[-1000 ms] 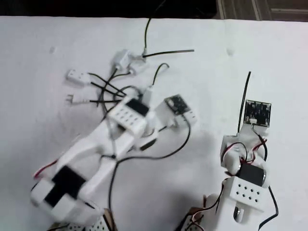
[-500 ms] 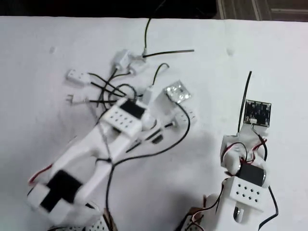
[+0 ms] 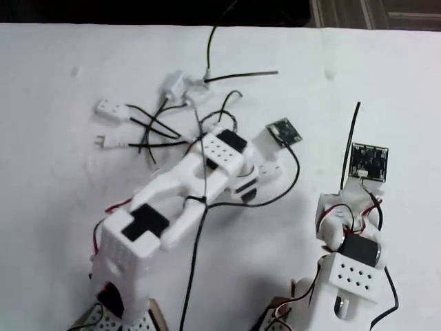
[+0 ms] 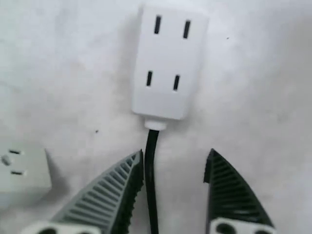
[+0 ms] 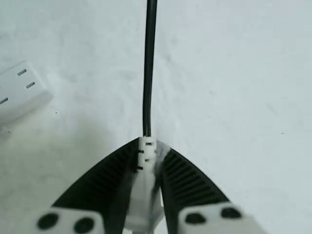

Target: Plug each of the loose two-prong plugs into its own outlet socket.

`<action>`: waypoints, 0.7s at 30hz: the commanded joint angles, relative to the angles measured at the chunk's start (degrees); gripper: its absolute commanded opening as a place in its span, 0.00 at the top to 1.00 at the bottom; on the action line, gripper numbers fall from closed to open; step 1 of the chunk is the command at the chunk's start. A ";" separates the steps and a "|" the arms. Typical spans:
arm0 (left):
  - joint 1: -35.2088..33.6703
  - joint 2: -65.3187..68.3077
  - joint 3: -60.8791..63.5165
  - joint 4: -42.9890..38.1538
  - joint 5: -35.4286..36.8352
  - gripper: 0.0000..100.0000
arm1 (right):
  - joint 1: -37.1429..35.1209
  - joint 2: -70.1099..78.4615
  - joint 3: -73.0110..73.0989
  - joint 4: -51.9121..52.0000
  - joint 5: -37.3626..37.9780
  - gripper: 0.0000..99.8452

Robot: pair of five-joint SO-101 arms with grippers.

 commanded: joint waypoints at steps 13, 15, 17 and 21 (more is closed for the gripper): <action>-1.71 3.65 -9.05 18.46 1.41 0.98 | 0.75 -1.01 -0.35 -0.75 -0.26 0.98; -3.30 0.48 -6.51 18.81 1.93 0.98 | 0.75 -1.01 -0.35 -0.75 -0.26 0.98; -4.00 -3.65 -1.32 18.37 1.76 0.98 | 0.75 -1.01 -0.35 -0.75 -0.26 0.98; -4.00 -13.58 13.80 12.40 0.18 0.98 | 0.75 -1.01 -0.35 -0.75 -0.26 0.98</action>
